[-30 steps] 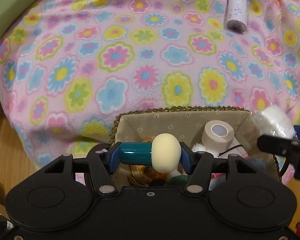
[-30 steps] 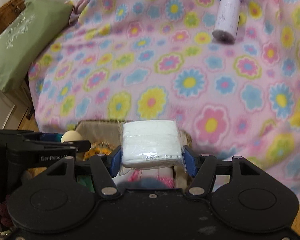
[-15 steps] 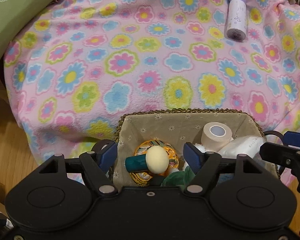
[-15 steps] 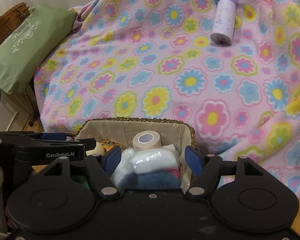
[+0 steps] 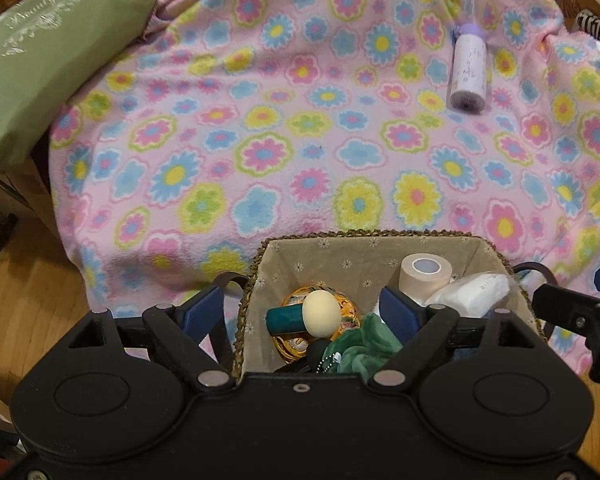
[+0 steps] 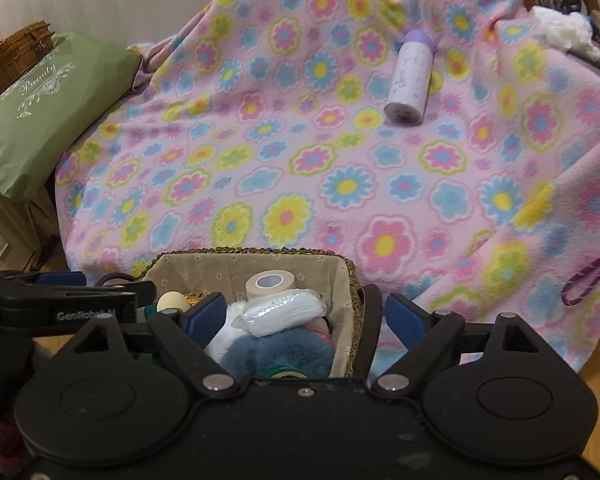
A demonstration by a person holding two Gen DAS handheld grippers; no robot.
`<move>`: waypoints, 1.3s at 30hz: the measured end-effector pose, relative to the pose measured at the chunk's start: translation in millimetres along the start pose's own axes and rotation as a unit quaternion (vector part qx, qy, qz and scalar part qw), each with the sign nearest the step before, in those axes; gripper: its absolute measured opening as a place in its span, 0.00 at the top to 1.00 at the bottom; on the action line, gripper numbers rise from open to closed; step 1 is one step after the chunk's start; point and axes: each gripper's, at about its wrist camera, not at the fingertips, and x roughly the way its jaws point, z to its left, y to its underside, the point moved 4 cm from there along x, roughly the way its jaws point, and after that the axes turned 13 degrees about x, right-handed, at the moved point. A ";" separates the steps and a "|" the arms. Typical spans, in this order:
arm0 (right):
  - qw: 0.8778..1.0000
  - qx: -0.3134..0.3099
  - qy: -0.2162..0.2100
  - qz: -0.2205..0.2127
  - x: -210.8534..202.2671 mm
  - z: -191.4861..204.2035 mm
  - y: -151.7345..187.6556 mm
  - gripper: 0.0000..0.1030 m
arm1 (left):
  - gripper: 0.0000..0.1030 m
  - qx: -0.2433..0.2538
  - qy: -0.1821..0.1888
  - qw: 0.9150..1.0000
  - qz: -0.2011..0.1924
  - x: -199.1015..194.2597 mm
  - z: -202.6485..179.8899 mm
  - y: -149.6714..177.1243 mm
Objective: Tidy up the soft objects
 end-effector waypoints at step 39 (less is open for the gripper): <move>0.999 0.027 0.030 -0.007 -29.1 -16.3 23.5 0.00 | 0.14 -0.014 -0.003 1.000 -0.023 -35.5 -5.8 25.9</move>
